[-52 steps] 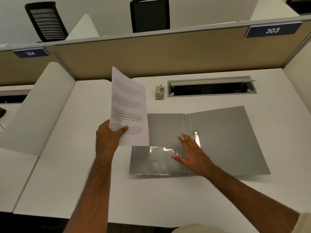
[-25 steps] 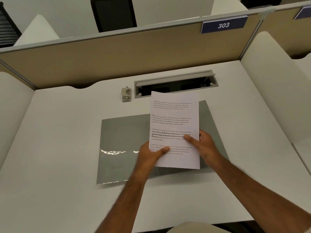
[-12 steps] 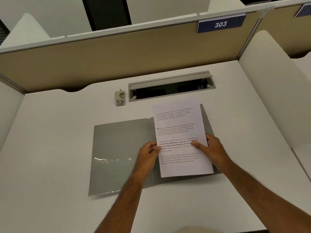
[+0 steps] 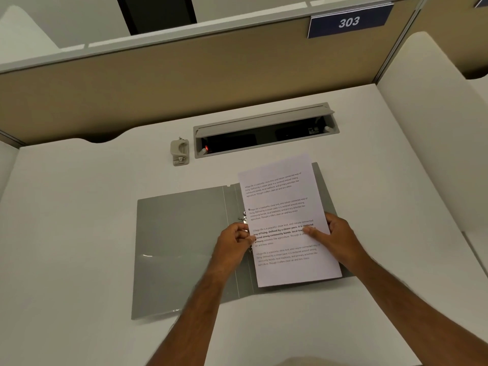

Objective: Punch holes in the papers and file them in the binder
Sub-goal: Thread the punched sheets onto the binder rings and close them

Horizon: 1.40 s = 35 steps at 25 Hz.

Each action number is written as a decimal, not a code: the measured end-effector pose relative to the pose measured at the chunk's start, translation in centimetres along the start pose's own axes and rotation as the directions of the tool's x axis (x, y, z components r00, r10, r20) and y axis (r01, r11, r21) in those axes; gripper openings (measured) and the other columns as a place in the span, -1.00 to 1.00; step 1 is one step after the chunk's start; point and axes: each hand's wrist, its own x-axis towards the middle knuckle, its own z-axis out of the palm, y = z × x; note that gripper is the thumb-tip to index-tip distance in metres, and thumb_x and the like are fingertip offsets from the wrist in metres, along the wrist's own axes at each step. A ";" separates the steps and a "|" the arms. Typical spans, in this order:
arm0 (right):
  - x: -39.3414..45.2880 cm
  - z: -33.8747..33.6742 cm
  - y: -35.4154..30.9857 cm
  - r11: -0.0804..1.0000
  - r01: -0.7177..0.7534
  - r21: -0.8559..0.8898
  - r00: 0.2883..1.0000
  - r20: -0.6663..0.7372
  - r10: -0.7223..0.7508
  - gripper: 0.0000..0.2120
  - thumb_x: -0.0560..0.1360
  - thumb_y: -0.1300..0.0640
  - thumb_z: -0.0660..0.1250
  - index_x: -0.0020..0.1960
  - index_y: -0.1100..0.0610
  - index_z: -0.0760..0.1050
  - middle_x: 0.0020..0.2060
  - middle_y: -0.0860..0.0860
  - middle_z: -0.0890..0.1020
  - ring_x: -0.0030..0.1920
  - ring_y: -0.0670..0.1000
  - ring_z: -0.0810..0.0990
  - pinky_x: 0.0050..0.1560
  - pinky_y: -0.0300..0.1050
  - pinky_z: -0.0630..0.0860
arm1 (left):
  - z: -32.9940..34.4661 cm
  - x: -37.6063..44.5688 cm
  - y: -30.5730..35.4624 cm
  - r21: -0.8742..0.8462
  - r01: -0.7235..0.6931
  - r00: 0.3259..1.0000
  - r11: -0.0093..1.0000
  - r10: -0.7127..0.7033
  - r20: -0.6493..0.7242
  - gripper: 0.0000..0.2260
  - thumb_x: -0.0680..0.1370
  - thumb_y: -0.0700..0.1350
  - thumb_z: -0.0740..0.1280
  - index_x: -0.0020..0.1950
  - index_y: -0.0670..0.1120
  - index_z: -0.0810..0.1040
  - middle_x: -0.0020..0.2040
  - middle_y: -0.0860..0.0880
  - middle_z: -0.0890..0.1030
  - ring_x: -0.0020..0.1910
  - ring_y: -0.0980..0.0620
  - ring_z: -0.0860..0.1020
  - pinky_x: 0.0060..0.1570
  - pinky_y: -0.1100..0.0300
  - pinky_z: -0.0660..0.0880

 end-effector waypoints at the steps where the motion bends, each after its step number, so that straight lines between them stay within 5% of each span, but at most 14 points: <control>1: 0.0 -0.1 0.1 1.000 -0.004 0.007 1.000 -0.001 0.004 -0.70 0.50 0.07 0.49 0.21 -0.05 0.54 0.01 -0.16 0.69 -0.13 -0.13 0.74 -0.26 -0.26 0.63 | 0.0 0.1 0.0 0.006 0.005 1.000 1.000 -0.005 0.011 -0.86 0.57 -0.18 0.46 0.10 -0.06 0.57 -0.14 0.06 0.72 -0.14 0.20 0.70 -0.20 0.40 0.56; 30: -0.2 -0.3 -0.2 0.999 -0.042 -0.007 0.997 0.067 0.042 -0.70 0.47 0.08 0.52 0.16 -0.07 0.54 0.01 -0.12 0.71 -0.12 -0.05 0.75 -0.21 -0.18 0.67 | -1.1 0.6 -1.1 -0.033 0.071 0.989 0.997 -0.066 0.131 -0.86 0.55 -0.20 0.48 0.09 -0.11 0.62 -0.06 -0.01 0.76 -0.01 0.06 0.72 0.06 0.26 0.57; 35: -0.2 -0.7 -0.1 0.999 -0.046 -0.011 0.997 0.057 0.047 -0.73 0.48 0.11 0.50 0.10 -0.12 0.53 -0.03 -0.15 0.70 -0.16 -0.11 0.74 -0.28 -0.26 0.63 | -0.5 0.9 -0.4 -0.058 0.068 0.996 0.996 -0.064 0.062 -0.82 0.52 -0.25 0.49 0.09 -0.14 0.59 -0.06 -0.09 0.72 -0.10 0.08 0.70 -0.15 0.38 0.58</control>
